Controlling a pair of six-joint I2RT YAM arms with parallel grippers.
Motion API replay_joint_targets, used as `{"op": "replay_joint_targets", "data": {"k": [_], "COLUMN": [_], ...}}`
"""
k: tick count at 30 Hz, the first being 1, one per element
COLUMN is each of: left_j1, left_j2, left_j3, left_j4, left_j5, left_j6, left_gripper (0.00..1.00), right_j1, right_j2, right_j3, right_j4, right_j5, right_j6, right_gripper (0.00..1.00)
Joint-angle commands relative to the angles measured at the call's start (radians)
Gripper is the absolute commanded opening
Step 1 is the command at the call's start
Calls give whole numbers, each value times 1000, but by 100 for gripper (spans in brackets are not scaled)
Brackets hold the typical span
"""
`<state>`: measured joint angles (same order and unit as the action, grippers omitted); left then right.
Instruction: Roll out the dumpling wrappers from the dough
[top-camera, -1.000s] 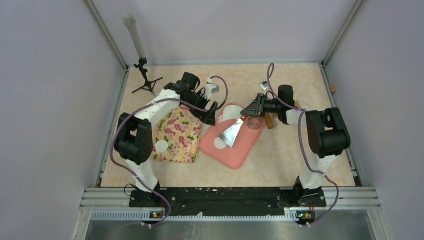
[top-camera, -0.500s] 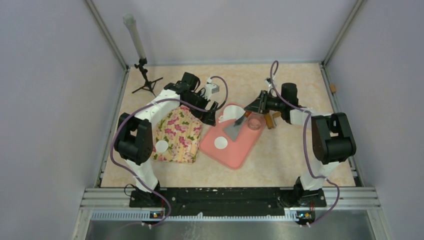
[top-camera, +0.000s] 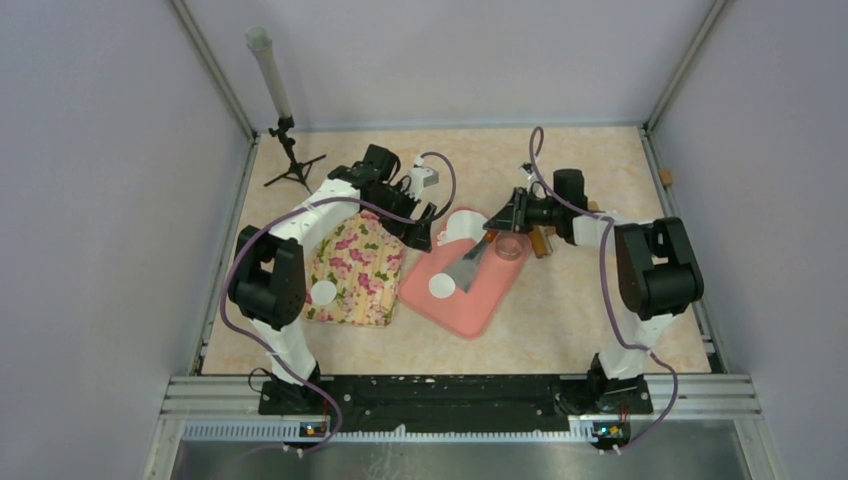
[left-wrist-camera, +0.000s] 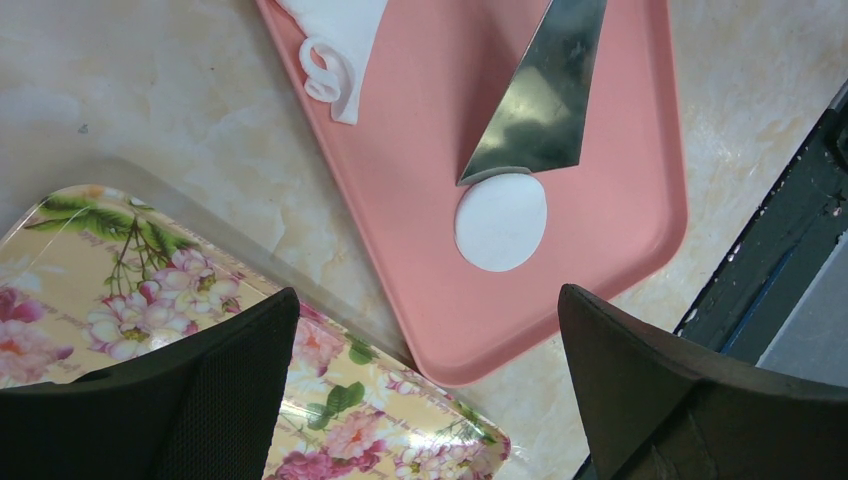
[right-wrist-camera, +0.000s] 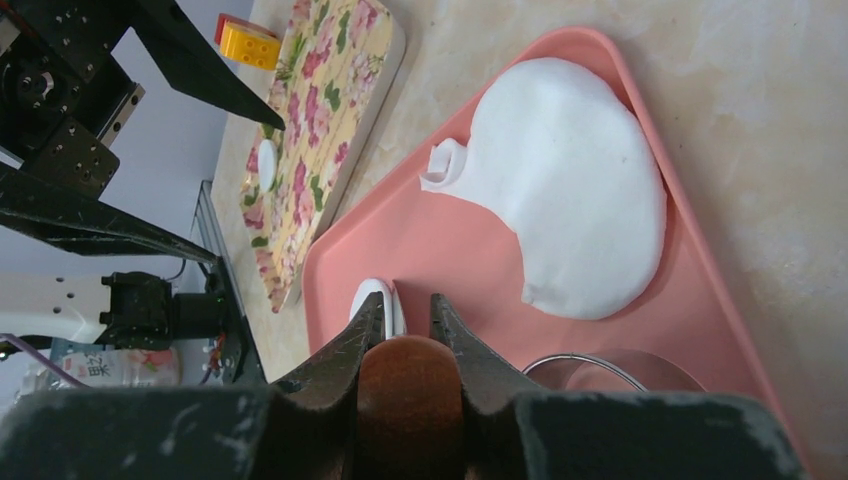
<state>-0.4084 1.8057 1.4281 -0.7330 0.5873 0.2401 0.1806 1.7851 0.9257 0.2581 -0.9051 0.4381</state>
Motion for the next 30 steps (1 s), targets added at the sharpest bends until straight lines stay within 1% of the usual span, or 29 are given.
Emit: {"op": "replay_joint_targets", "data": {"k": [1,11,17,22,30], "left_j1": [0,0,-1,-1,0], "left_j2": [-31,-36,-36,-35,-44], "left_j3": [-6,-3,-3,-3,-4], "left_j4": [21,20,20,17,13], "left_j5": [28,23,16,11,5], "left_j6": [2,2,2,5,11], "left_gripper": [99,99,99,99,99], "right_j1": [13,27,27,29,30], "right_j2": [45,59,61,69,81], "right_j3": [22,-11,-34,-36,-30], "right_j4": [-42,52,168,169,217], "right_j5": [14,-18,-29,-16,-81], "right_j6": [-59,24,126,114,193], "right_gripper": [0,0,0,0,0]}}
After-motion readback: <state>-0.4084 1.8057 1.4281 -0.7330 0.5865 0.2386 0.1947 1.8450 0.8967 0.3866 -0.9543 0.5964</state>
